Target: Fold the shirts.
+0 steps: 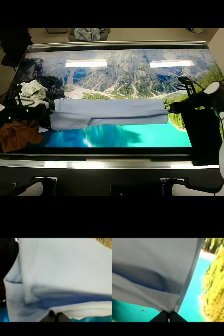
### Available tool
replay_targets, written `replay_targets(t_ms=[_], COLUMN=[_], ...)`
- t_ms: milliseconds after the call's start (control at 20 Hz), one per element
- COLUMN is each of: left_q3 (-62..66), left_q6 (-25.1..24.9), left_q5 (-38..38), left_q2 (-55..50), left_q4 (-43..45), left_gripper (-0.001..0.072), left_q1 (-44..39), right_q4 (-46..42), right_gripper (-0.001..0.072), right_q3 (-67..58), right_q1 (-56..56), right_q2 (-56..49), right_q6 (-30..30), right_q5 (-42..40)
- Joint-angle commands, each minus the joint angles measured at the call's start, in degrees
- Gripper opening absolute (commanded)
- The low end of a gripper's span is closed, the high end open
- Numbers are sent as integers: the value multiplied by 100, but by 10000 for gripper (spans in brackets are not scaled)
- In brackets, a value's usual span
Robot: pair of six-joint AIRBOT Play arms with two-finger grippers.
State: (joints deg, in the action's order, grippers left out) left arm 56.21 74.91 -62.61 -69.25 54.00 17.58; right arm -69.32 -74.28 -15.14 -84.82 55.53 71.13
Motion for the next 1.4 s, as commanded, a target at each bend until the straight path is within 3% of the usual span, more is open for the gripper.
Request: replay_targets(t_ms=[0, 200, 500, 550, 600, 650, 700, 750, 900, 1000, 1150, 1350], left_q3=[1222, 2284, 2343, 2347, 2376, 2448, 2557, 2699, 2911, 2911, 2911, 2911], left_q6=[39, 317, 431, 588, 682, 671, 651, 619, 317, 125, 90, 90], left_q5=[48, -214, -667, -645, -651, -754, -887, -1010, -997, -929, -914, -822], left_q2=[-1281, -2380, -3082, -3084, -3075, -3062, -3038, -2986, -2518, -2131, -1729, -1408], left_q4=[-286, -286, -284, -289, -315, -365, -372, -372, -378, -411, -411, -411], left_gripper=[25, 25, 30, 72, 272, 457, 461, 461, 458, 458, 457, 457], left_q1=[-87, -90, -127, -129, -125, -109, -87, -81, -144, -271, -636, -1261], right_q4=[-208, -164, -105, -44, 28, 59, 131, 299, 592, 778, 1578, 1593], right_gripper=[40, 41, 43, 45, 86, 281, 552, 711, 712, 705, 699, 668], right_q3=[-669, -999, -997, -999, -1027, -1110, -1224, -1318, -1357, -1355, -1325, -1320], right_q1=[289, 291, 302, 302, 295, 273, 212, 109, -426, -708, -693, -323], right_q2=[-739, -1250, -1718, -1714, -1692, -1661, -1609, -1508, -1309, -1541, -2090, -2459], right_q6=[437, 533, 535, 533, 511, 514, 455, 289, 245, 498, 317, 688], right_q5=[-527, -702, -136, -199, -225, -203, -184, -186, -181, 321, 916, 750])
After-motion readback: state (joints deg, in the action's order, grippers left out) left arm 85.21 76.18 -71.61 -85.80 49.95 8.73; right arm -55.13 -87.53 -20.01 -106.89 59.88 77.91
